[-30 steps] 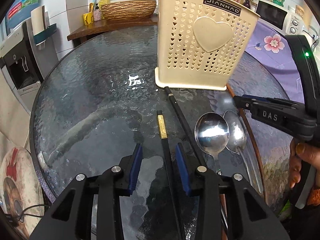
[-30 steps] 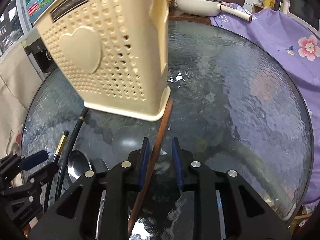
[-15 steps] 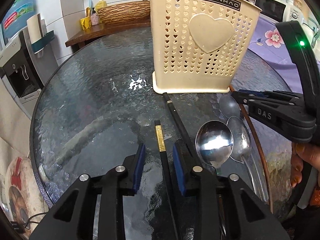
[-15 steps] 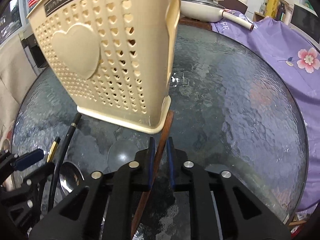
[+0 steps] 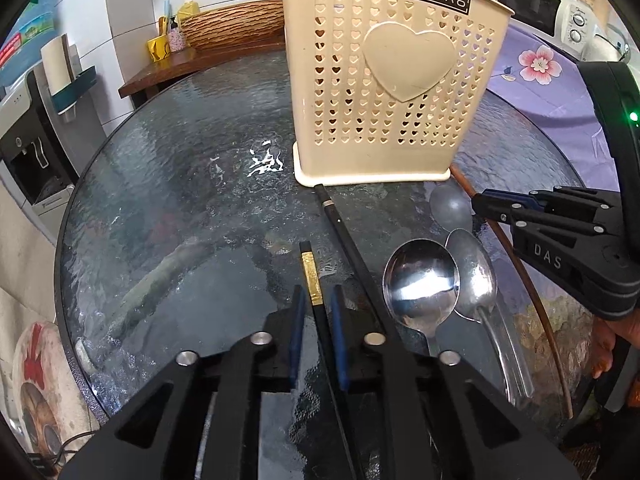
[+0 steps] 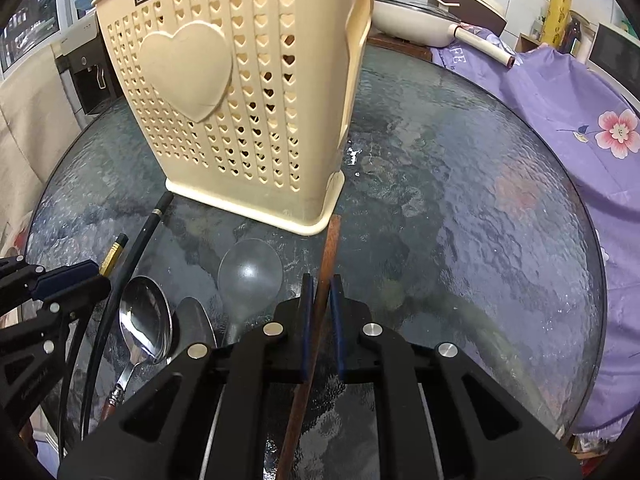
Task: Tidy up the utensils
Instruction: 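Close the right tool on the wooden chopstick while the left tool grasps the black chopstick, then lift both chopsticks and carry them above the cream holder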
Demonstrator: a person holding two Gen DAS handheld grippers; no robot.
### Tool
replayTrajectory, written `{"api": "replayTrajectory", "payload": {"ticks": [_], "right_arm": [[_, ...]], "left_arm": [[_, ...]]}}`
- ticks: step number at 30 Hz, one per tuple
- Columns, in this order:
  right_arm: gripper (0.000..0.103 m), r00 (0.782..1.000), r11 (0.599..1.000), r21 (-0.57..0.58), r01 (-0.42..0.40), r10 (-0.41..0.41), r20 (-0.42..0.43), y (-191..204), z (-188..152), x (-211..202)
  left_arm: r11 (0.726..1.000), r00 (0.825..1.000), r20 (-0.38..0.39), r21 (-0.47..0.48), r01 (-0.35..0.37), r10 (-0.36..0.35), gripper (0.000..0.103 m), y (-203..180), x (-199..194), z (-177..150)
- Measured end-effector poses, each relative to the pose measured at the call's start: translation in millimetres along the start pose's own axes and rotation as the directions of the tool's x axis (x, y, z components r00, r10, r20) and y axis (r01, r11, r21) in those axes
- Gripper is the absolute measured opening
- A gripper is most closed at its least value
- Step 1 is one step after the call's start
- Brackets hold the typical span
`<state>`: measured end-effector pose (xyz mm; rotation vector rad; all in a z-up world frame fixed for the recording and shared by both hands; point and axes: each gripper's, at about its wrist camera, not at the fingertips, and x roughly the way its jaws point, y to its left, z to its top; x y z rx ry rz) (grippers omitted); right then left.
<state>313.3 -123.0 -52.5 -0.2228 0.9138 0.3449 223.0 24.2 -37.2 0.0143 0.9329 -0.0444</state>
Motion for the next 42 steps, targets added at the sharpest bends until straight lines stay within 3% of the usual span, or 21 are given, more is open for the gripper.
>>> {"api": "replayTrajectory", "payload": {"ticks": [15, 25, 30, 34, 42], "right_arm": [[0.009, 0.996, 0.997, 0.038, -0.067, 0.065, 0.058, -10, -3, -14], [0.007, 0.973, 0.980, 0.089, -0.176, 0.160, 0.164, -30, 3, -48], [0.007, 0.967, 0.977, 0.102, -0.187, 0.166, 0.191, -39, 1, -61], [0.007, 0.948, 0.961, 0.125, -0.248, 0.214, 0.234, -51, 2, -76], [0.007, 0.890, 0.938, 0.086, -0.336, 0.287, 0.355, -58, 9, -126]], "left_arm": [[0.998, 0.999, 0.006, -0.043, 0.048, -0.048, 0.007, 8, 7, 11], [0.995, 0.989, 0.132, -0.065, 0.080, -0.071, 0.007, 14, -32, 24], [0.991, 0.978, 0.186, -0.075, 0.112, -0.096, 0.007, 17, -52, 30], [0.989, 0.967, 0.231, -0.073, 0.131, -0.111, 0.007, 16, -69, 36], [0.987, 0.940, 0.318, -0.057, 0.150, -0.124, 0.007, 16, -102, 47]]}}
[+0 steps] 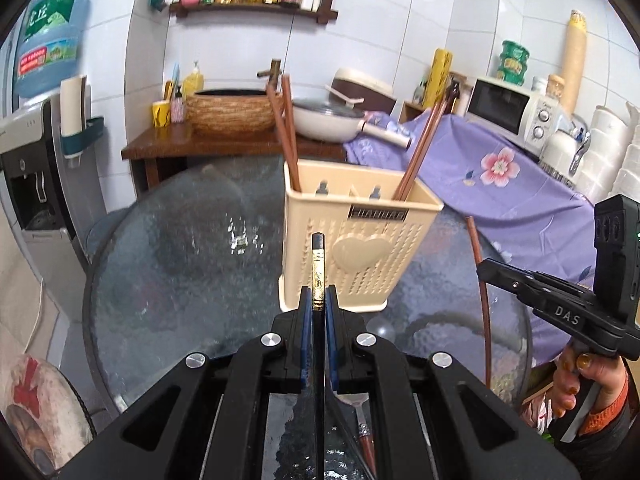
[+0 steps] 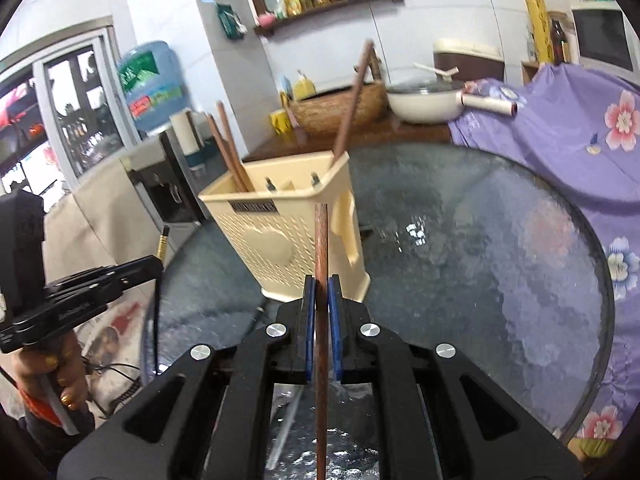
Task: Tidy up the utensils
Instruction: 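Lift both chopsticks and carry them above the cream holder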
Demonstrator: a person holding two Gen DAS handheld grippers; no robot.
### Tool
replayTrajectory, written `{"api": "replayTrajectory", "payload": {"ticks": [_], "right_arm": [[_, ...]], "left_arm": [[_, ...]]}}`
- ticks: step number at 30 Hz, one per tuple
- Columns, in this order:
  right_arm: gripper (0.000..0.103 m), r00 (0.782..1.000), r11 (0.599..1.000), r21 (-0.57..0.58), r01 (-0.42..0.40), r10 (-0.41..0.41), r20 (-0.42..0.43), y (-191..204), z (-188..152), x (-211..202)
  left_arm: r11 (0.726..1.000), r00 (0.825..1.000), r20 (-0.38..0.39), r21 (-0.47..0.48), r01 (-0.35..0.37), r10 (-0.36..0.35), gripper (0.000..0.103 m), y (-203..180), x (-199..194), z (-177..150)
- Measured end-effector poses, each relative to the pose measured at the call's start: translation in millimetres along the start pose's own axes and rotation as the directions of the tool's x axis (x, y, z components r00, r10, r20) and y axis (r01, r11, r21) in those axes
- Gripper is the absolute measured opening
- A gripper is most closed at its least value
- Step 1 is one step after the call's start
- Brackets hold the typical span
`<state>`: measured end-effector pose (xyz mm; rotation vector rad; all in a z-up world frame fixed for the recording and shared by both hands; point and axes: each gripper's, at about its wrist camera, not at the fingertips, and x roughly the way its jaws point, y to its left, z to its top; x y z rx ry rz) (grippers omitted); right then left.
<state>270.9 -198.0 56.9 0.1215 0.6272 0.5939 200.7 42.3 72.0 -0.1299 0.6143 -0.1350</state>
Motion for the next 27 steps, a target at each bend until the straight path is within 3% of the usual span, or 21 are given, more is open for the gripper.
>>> {"api": "replayTrajectory", "payload": {"ticks": [4, 27], "right_arm": [[0.007, 0.998, 0.999, -0.008, -0.053, 0.054, 0.040, 5, 10, -20], [0.007, 0.990, 0.989, -0.132, -0.065, 0.080, 0.113, 32, 38, -62]], "left_arm": [[0.999, 0.999, 0.037, -0.004, 0.034, -0.034, 0.007, 0, -15, 9], [0.997, 0.988, 0.137, 0.022, 0.070, -0.072, 0.007, -4, -58, 32]]}}
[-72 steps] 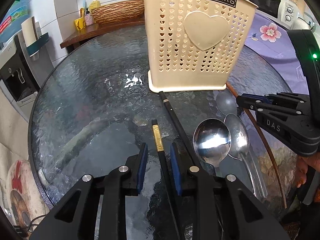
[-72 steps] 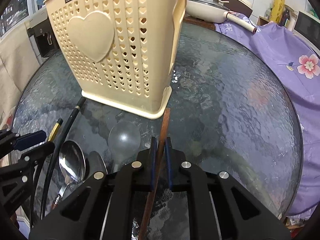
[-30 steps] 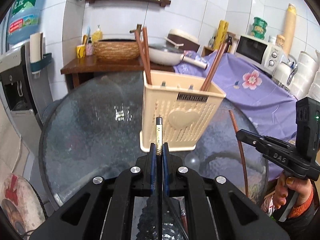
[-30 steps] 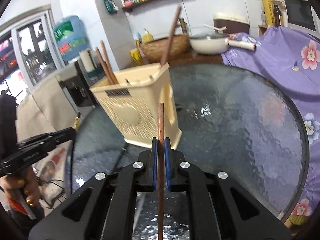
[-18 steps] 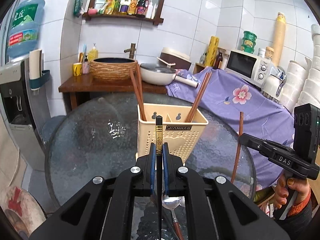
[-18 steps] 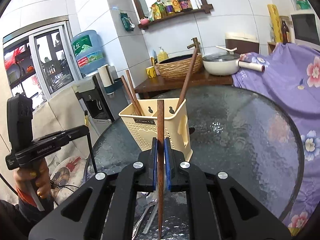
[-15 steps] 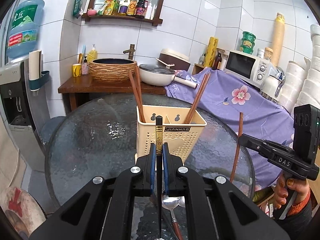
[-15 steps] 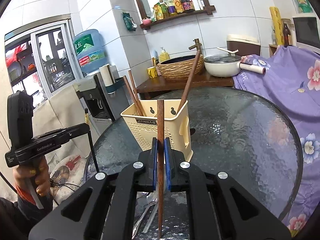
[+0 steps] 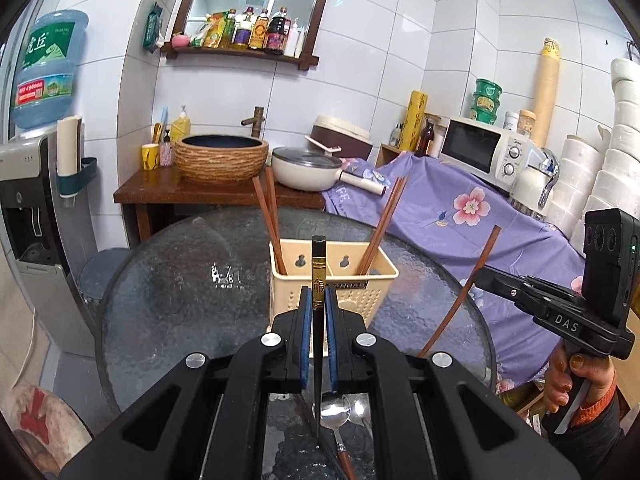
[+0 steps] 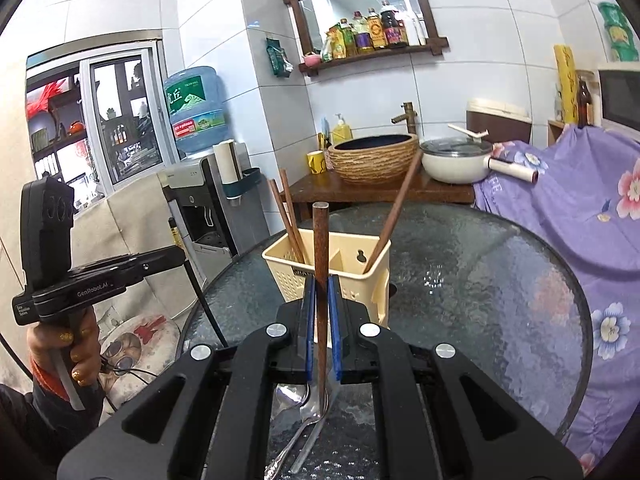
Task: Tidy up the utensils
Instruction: 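Lift both chopsticks and carry them above the cream holder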
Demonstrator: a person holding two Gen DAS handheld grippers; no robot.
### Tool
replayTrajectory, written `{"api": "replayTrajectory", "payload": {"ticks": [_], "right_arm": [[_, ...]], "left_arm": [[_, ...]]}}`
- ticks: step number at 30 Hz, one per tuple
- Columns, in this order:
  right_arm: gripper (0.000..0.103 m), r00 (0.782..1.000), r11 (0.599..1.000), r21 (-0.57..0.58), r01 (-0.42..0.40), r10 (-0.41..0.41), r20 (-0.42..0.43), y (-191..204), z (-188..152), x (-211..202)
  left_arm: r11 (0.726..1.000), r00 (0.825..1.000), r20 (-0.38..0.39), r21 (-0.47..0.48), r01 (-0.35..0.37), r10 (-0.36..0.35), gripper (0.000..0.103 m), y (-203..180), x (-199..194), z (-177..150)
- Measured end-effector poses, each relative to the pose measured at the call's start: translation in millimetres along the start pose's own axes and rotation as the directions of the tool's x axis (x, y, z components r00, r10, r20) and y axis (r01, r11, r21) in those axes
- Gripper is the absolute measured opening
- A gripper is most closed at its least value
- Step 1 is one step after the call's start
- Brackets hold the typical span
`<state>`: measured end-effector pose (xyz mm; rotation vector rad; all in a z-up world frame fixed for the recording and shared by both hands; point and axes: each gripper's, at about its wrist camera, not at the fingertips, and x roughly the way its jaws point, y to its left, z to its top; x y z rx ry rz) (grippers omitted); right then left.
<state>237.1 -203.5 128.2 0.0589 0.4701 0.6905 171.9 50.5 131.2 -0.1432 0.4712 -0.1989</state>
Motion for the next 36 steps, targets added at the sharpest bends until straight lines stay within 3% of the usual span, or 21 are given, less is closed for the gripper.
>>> {"api": "replayTrajectory", "payload": {"ticks": [8, 15, 20, 23, 29, 36], "right_arm": [[0.007, 1.000, 0.999, -0.038, -0.028, 0.029, 0.006, 10, 30, 2], [0.007, 0.995, 0.996, -0.072, -0.055, 0.061, 0.080, 23, 94, -9], [0.007, 0.987, 0.996, -0.087, -0.006, 0.020, 0.163, 31, 141, -7], [0.007, 0.982, 0.994, -0.094, 0.048, -0.030, 0.187, 29, 157, 8], [0.007, 0.982, 0.989, -0.093, 0.115, -0.099, 0.161, 19, 146, 50], [0.007, 0.995, 0.996, -0.041, 0.078, -0.075, 0.058, 4, 105, 94]], "left_arm": [[0.999, 0.999, 0.030, 0.035, 0.024, -0.026, 0.007, -7, -5, 29], [0.997, 0.991, 0.114, 0.043, 0.059, -0.064, 0.007, -14, -13, 93], [0.999, 0.985, 0.166, 0.033, 0.032, -0.037, 0.007, -18, -7, 135], [1.000, 0.987, 0.159, 0.013, 0.003, -0.005, 0.007, -17, 11, 148], [0.998, 0.992, 0.110, -0.021, -0.058, 0.059, 0.007, -5, 54, 136], [0.994, 0.995, 0.019, -0.050, -0.097, 0.099, 0.007, 16, 94, 101]]}}
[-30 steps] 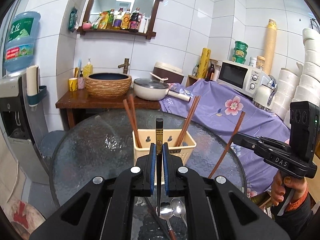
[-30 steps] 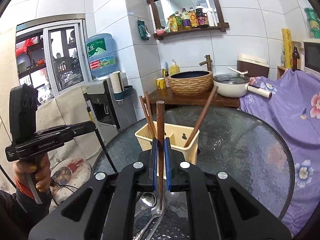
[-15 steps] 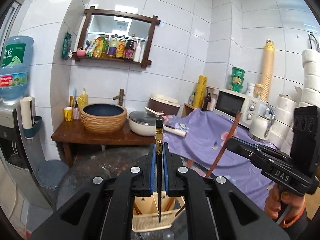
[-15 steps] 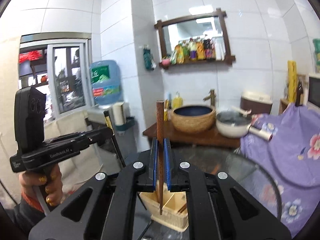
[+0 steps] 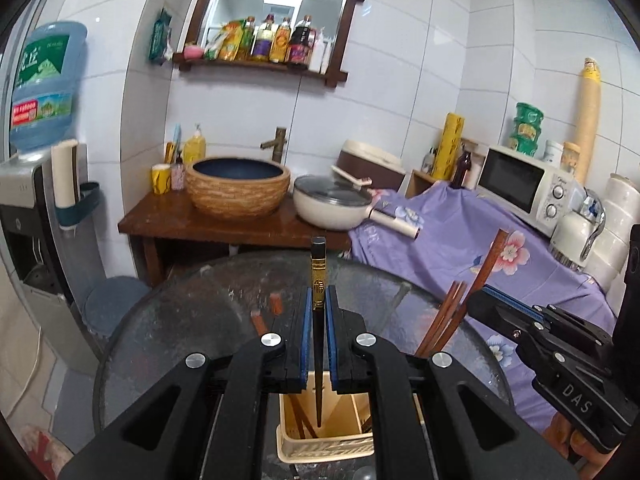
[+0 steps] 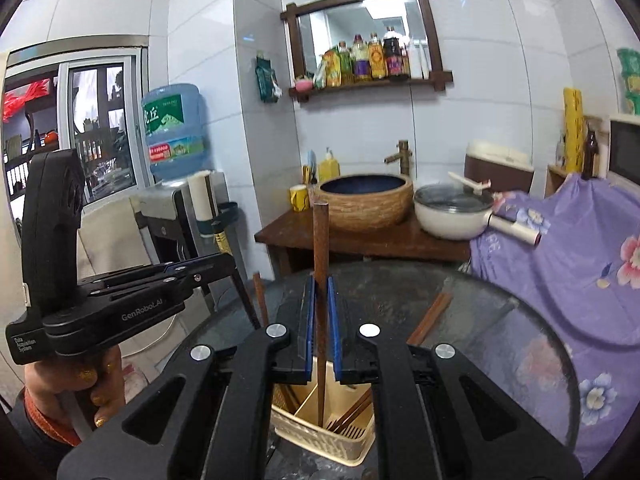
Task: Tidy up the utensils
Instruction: 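Lift both chopsticks and carry them above the cream holder, then lower the chopsticks into the holder and open both tools, then move the left tool to another black chopstick while the right tool approaches the spoons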
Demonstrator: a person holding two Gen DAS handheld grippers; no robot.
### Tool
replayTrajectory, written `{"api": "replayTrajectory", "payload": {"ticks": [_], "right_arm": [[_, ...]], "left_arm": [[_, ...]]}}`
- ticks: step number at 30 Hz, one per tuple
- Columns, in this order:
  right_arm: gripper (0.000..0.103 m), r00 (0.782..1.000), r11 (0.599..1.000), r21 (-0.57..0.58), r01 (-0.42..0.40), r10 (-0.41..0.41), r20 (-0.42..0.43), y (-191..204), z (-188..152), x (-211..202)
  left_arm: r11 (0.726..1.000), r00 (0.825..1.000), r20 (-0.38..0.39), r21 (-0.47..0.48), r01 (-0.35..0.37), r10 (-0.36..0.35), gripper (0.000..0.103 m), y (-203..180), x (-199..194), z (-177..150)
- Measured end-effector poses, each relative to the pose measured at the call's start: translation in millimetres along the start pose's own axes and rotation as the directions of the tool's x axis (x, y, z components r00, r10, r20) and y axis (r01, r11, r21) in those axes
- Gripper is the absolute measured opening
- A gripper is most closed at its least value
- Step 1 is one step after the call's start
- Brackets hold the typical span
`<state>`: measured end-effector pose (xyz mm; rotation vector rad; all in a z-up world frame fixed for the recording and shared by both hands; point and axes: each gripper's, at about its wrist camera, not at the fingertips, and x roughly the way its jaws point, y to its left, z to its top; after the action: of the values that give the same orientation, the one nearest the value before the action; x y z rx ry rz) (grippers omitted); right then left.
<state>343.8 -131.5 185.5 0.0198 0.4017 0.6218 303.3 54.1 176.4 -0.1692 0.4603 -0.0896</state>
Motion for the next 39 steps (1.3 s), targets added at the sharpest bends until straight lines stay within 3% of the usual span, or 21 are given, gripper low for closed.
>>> {"api": "replayTrajectory", "payload": {"ticks": [7, 22, 23, 25, 26, 27, 33, 39], "right_arm": [[0.007, 0.998, 1.000, 0.022, -0.008, 0.009, -0.056, -3, -27, 20], [0.008, 0.999, 0.999, 0.031, 0.021, -0.020, -0.035, -8, -33, 25], [0.010, 0.999, 0.999, 0.032, 0.025, -0.024, -0.034, -9, -33, 24], [0.025, 0.999, 0.999, 0.043, 0.027, -0.026, -0.029, -12, -35, 22], [0.042, 0.999, 0.998, 0.048, 0.028, -0.027, -0.023, -13, -36, 20], [0.046, 0.999, 0.998, 0.055, 0.032, -0.031, -0.011, -14, -37, 17], [0.049, 0.997, 0.997, 0.053, 0.055, -0.058, 0.058, -13, -48, -5], [0.054, 0.992, 0.995, -0.009, 0.102, -0.101, 0.074, -2, -75, -27]], "left_arm": [[1.000, 0.998, -0.061, -0.008, -0.013, 0.012, 0.007, 11, 18, -23], [1.000, 0.996, -0.091, 0.013, -0.023, 0.024, 0.009, 10, 29, -41], [1.000, 0.996, -0.090, 0.012, -0.019, 0.020, 0.015, 11, 29, -41], [1.000, 0.997, -0.079, 0.002, -0.013, 0.013, 0.027, 12, 24, -42], [1.000, 0.997, -0.072, -0.004, -0.007, 0.007, 0.035, 13, 22, -42], [1.000, 0.998, -0.063, -0.013, 0.000, -0.001, 0.041, 14, 19, -43], [0.999, 1.000, -0.003, -0.047, 0.023, -0.023, 0.068, 18, -6, -55], [0.999, 1.000, -0.014, -0.045, 0.023, -0.024, 0.086, 19, -22, -79]]}}
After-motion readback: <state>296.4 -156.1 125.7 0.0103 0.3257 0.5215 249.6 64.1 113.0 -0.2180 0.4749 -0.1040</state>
